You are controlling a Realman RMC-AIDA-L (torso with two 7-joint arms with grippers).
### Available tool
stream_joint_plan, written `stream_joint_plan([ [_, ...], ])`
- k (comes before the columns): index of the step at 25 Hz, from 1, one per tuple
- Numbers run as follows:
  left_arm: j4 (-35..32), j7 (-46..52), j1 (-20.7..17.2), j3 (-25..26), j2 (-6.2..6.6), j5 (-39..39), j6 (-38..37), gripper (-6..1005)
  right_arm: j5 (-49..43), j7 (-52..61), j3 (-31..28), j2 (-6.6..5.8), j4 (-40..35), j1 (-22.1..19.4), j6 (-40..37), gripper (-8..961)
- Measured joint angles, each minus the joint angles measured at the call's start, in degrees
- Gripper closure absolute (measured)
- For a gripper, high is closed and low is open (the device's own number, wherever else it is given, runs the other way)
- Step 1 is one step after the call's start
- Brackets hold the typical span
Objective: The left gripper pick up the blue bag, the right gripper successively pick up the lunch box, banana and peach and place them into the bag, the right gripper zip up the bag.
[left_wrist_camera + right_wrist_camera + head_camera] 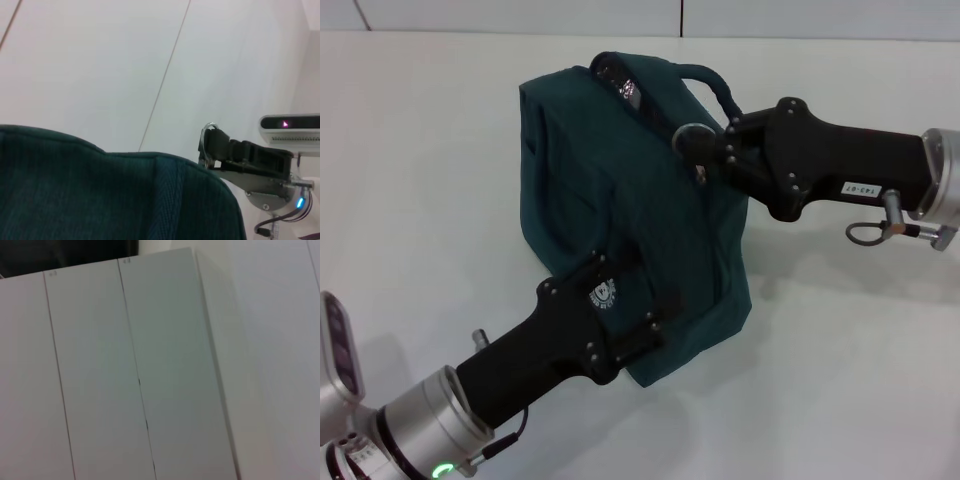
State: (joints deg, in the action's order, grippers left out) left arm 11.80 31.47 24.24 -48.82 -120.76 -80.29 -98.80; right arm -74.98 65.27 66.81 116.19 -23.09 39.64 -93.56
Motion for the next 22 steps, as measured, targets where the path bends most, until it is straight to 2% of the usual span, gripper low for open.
stream_joint_plan([
  [7, -0.20, 0.23, -0.19, -0.01, 0.03, -0.26, 0.04, 188, 3.00, -0.51, 3.77, 0.00, 0.14, 0.87, 1.45, 940],
  [10, 0.10, 0.22, 0.13, 0.30, -0.01, -0.02, 1.31, 103, 5.96, -0.86, 7.08, 0.00, 0.14, 1.23, 1.82, 940],
  [15, 1.22, 0.43, 0.89, 2.32, 0.00, 0.06, 3.38, 115, 9.01, -1.93, 10.61, 0.00, 0.13, 1.30, 3.06, 939],
  [22, 1.29, 2.88, 1.88, 3.23, 0.00, -0.88, 6.49, 135, 9.33, -1.99, 11.14, 0.00, 0.15, 1.21, 3.82, 939],
])
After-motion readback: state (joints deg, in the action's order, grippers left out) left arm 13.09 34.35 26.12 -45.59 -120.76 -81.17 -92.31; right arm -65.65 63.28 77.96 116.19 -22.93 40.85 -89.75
